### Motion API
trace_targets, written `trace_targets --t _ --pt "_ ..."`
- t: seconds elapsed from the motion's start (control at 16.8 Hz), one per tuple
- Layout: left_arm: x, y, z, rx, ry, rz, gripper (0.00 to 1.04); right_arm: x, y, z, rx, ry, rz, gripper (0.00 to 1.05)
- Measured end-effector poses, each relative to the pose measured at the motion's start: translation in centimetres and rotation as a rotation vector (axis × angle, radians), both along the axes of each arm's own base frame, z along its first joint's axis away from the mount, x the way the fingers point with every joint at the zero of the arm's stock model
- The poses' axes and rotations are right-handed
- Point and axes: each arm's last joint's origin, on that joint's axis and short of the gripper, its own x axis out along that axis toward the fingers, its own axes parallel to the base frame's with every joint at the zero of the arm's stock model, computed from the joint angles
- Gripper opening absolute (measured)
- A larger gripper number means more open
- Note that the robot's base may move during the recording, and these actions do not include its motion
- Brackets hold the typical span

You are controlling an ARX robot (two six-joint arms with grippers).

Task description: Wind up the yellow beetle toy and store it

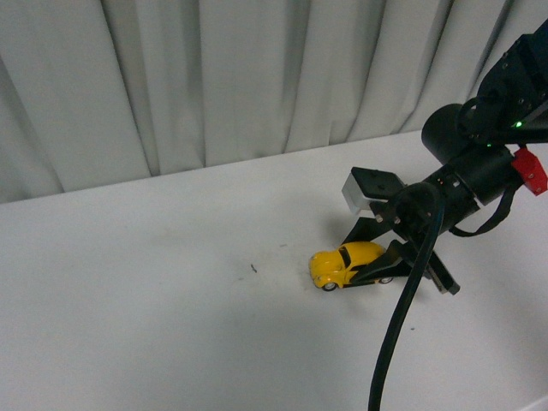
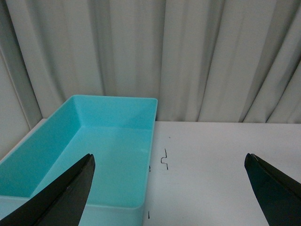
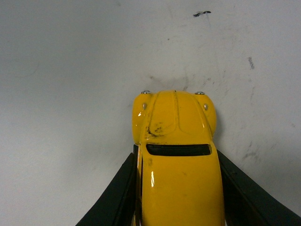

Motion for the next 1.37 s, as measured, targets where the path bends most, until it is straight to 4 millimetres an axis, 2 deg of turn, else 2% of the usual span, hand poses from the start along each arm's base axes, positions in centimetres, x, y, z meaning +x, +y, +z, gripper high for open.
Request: trace_targets --t 0.18,0.36,0.48,0.72,1.37 --pt "0.0 0.0 0.0 0.000 0.000 0.000 0.98 -1.7 -1.1 -0.2 0.003 0.001 -0.006 0.42" --pt "0.0 0.0 0.0 0.000 0.000 0.000 0.98 -2.0 -1.8 -0.1 -0.002 -0.014 -0.012 0.42" --pt "0.0 0.0 0.0 0.000 0.000 0.000 0.98 -2.1 -1.9 -0.2 -0.035 -0.016 -0.011 0.59" --pt "0.0 0.0 0.0 0.000 0.000 0.000 0.98 -2.3 -2.3 -0.3 -0.026 -0.009 -0.031 0.99" --pt "0.0 0.0 0.0 0.000 0.000 0.000 0.98 -2.4 -2.1 -0.5 -0.018 -0.016 -0.049 0.98"
